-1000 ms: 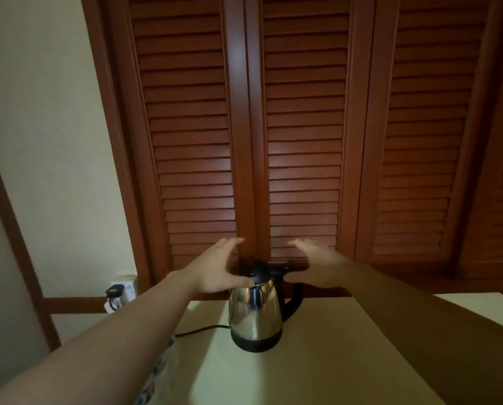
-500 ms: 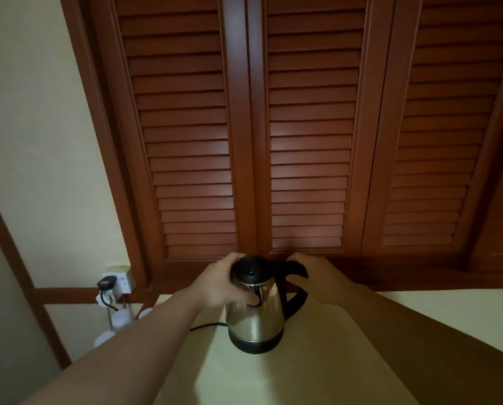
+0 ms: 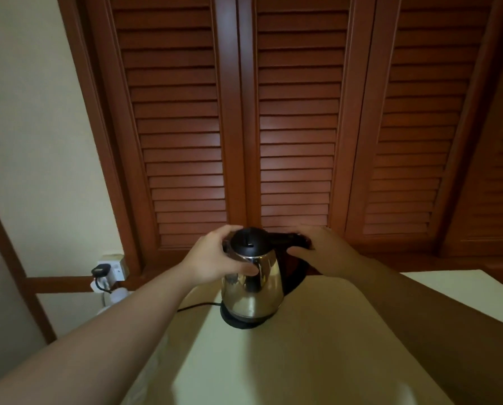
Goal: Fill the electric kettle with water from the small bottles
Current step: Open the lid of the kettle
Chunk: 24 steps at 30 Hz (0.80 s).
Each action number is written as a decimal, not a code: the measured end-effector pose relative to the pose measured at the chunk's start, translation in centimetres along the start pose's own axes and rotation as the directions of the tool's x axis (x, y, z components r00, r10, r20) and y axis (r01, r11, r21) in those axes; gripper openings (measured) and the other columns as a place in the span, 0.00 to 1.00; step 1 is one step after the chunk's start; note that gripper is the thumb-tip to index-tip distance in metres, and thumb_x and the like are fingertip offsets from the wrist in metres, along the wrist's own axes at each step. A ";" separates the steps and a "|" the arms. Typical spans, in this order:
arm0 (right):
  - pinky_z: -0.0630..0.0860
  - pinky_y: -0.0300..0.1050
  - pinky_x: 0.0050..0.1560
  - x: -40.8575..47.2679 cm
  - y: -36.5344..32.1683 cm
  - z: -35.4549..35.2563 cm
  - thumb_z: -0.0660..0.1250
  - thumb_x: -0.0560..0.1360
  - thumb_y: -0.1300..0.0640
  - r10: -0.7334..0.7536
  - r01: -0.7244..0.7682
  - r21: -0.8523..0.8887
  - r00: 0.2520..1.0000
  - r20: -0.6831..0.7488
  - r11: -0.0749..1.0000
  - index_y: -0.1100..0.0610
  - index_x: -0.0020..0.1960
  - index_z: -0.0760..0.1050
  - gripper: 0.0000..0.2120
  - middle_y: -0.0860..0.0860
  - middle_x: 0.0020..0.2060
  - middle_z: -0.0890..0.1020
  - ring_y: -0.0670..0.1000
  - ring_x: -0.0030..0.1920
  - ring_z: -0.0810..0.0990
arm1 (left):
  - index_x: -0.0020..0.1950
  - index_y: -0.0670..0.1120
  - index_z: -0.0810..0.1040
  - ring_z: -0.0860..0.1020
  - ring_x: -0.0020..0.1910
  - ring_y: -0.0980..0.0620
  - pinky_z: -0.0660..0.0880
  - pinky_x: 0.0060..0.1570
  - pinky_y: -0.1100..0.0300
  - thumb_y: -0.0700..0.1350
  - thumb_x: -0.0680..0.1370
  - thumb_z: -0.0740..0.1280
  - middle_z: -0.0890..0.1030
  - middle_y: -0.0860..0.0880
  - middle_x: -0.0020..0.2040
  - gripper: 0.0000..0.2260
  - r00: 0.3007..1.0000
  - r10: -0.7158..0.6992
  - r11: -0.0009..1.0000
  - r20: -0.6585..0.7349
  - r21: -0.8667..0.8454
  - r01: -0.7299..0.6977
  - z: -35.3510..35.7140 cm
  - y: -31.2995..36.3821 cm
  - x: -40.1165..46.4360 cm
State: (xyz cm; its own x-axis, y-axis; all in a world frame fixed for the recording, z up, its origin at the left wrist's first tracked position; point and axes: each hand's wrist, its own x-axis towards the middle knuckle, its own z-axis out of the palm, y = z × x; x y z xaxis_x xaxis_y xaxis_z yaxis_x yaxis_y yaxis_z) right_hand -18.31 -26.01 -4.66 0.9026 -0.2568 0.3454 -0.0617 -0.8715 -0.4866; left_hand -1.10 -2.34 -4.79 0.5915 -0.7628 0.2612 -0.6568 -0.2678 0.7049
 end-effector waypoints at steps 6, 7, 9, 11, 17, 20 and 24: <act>0.79 0.42 0.52 -7.0 -0.1 0.1 0.72 0.79 0.50 0.034 -0.034 0.011 0.999 0.013 0.999 0.46 0.62 0.79 0.12 0.40 0.50 0.82 0.40 0.51 0.80 | 0.70 0.61 0.74 0.79 0.62 0.60 0.77 0.64 0.55 0.63 0.53 0.85 0.81 0.65 0.59 0.47 0.999 0.016 1.000 0.047 -0.022 -0.015 3.7 1.0 -4.6; 0.79 0.42 0.53 -8.0 0.0 0.4 0.72 0.79 0.49 0.048 -0.048 0.015 0.999 0.017 0.999 0.46 0.63 0.78 0.12 0.40 0.51 0.82 0.40 0.52 0.80 | 0.70 0.62 0.74 0.78 0.62 0.60 0.76 0.63 0.57 0.62 0.54 0.85 0.81 0.65 0.59 0.46 0.998 0.024 1.000 0.052 -0.017 -0.023 4.3 1.1 -5.3; 0.78 0.41 0.54 -9.8 0.3 0.9 0.71 0.79 0.48 0.087 -0.088 0.016 0.996 0.027 0.996 0.46 0.64 0.78 0.13 0.40 0.53 0.82 0.41 0.53 0.80 | 0.69 0.61 0.74 0.79 0.60 0.62 0.78 0.61 0.60 0.60 0.55 0.86 0.81 0.65 0.58 0.44 0.997 0.031 0.999 0.070 -0.018 -0.030 5.3 1.1 -6.4; 0.76 0.39 0.51 -11.1 0.4 1.6 0.71 0.80 0.48 0.130 -0.131 0.008 0.991 0.035 0.991 0.44 0.63 0.77 0.13 0.40 0.52 0.81 0.40 0.52 0.79 | 0.68 0.61 0.76 0.81 0.59 0.62 0.80 0.60 0.55 0.61 0.54 0.86 0.83 0.63 0.57 0.43 0.996 0.027 0.999 0.083 -0.039 -0.023 6.2 0.8 -7.4; 0.78 0.44 0.57 -13.5 0.3 2.9 0.71 0.80 0.49 0.150 -0.152 0.042 0.987 0.056 0.987 0.42 0.61 0.77 0.11 0.39 0.53 0.82 0.41 0.54 0.79 | 0.71 0.60 0.74 0.80 0.60 0.60 0.79 0.61 0.55 0.64 0.53 0.84 0.82 0.63 0.59 0.48 0.996 0.018 1.000 0.089 -0.012 -0.017 7.4 0.0 -9.2; 0.79 0.48 0.59 -13.7 0.1 2.9 0.71 0.80 0.49 0.137 -0.140 0.051 0.989 0.059 0.989 0.41 0.60 0.77 0.10 0.38 0.52 0.82 0.41 0.54 0.79 | 0.72 0.60 0.73 0.79 0.60 0.61 0.78 0.61 0.59 0.63 0.55 0.85 0.81 0.64 0.59 0.47 0.996 0.027 1.000 0.083 -0.015 -0.026 7.4 -0.1 -9.7; 0.79 0.47 0.61 -13.2 -1.4 2.2 0.76 0.75 0.46 0.123 -0.127 0.025 0.986 0.115 0.992 0.39 0.66 0.72 0.23 0.40 0.58 0.79 0.43 0.59 0.78 | 0.71 0.60 0.72 0.78 0.59 0.66 0.75 0.55 0.68 0.56 0.58 0.86 0.81 0.64 0.59 0.44 0.996 0.011 0.997 0.086 -0.072 -0.005 7.4 -0.8 -10.2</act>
State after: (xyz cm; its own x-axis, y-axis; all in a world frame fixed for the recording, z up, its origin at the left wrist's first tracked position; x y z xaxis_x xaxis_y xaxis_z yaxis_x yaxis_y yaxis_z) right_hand -29.21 -20.47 -10.34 0.9310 -0.3127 0.1885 -0.1652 -0.8212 -0.5462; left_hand -10.09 1.35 -12.87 0.5418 -0.8135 0.2114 -0.6240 -0.2209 0.7496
